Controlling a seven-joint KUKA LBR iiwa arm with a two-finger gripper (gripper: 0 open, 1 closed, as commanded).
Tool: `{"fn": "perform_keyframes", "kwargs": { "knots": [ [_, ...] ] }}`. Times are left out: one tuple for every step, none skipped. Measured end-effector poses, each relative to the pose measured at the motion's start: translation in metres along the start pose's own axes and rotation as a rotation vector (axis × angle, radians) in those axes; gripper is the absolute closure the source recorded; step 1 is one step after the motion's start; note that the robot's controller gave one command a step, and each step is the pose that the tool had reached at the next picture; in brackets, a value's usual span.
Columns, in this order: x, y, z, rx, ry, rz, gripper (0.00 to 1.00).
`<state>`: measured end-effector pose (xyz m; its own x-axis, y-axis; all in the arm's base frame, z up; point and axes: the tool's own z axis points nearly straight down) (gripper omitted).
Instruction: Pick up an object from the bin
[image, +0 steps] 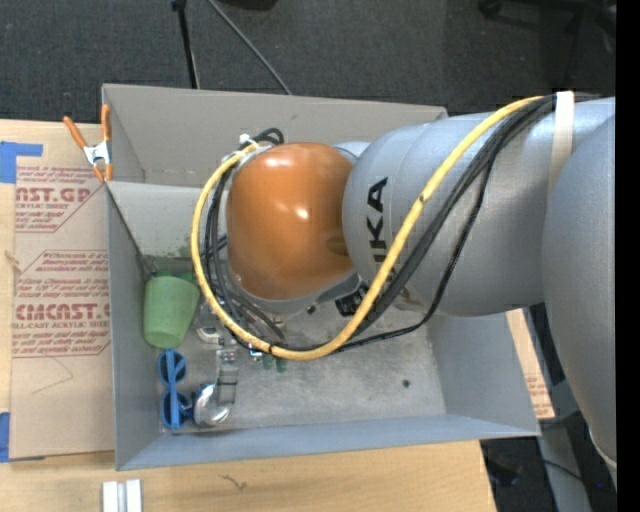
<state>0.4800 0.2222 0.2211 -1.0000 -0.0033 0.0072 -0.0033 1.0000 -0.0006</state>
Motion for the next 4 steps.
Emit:
{"fn": "perform_keyframes", "kwargs": {
  "knots": [
    [-0.004,0.002,0.152,-0.002,-0.016,-0.209,0.00],
    [-0.009,0.023,0.150,0.002,-0.012,-0.760,0.00],
    [-0.009,0.023,0.150,0.002,-0.009,-0.759,0.00],
    [-0.010,0.023,0.150,0.001,-0.008,-0.758,0.00]
  ]
}}
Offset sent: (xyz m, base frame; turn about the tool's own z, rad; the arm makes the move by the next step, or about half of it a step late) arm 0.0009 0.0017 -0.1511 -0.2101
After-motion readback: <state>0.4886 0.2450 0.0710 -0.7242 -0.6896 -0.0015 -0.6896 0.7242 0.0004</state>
